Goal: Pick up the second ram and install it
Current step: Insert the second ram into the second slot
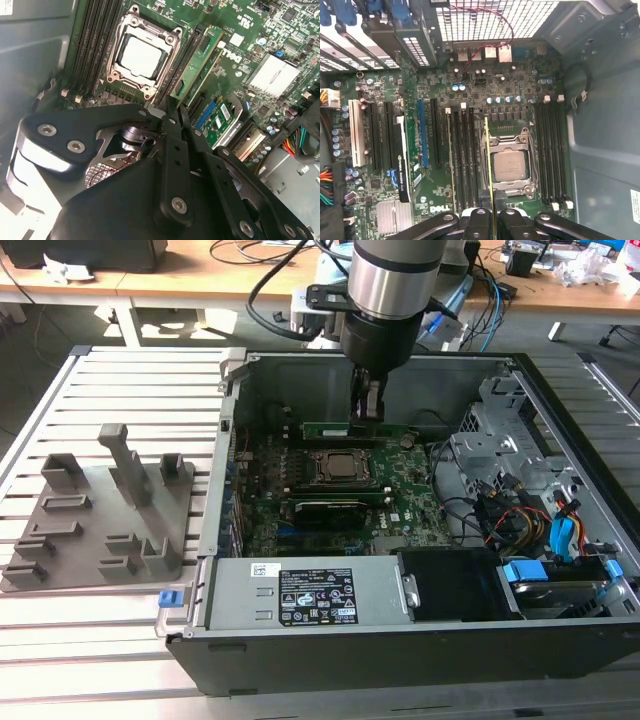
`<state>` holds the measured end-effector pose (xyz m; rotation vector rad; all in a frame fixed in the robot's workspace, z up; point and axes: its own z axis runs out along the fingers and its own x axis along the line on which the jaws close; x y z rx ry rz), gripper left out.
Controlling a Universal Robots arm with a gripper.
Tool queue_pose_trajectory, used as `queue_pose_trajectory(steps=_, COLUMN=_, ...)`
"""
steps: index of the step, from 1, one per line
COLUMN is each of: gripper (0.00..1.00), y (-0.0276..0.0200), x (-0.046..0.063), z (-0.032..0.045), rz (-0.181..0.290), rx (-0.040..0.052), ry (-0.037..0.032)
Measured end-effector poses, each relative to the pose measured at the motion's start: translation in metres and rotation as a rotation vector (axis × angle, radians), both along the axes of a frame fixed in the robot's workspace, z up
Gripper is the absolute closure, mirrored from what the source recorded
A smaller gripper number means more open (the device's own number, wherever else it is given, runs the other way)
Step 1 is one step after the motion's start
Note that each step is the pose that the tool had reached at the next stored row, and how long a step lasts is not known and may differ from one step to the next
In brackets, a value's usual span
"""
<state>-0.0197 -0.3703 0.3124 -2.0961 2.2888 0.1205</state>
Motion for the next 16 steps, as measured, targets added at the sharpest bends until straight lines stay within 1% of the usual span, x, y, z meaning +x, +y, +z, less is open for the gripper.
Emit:
queue_pose_trajectory(steps=4, gripper=0.86, y=0.0, x=0.0, z=-0.0062, rz=0.0, rx=0.0, ry=0.0001)
queue_pose_trajectory(steps=9, gripper=0.86, y=0.0, x=0.0, z=-0.0161, rz=0.0, rx=0.0, ry=0.0003)
queue_pose_trajectory(steps=16, gripper=0.86, y=0.0, x=0.0, z=-0.0263, rz=0.0, rx=0.0, ry=0.0004)
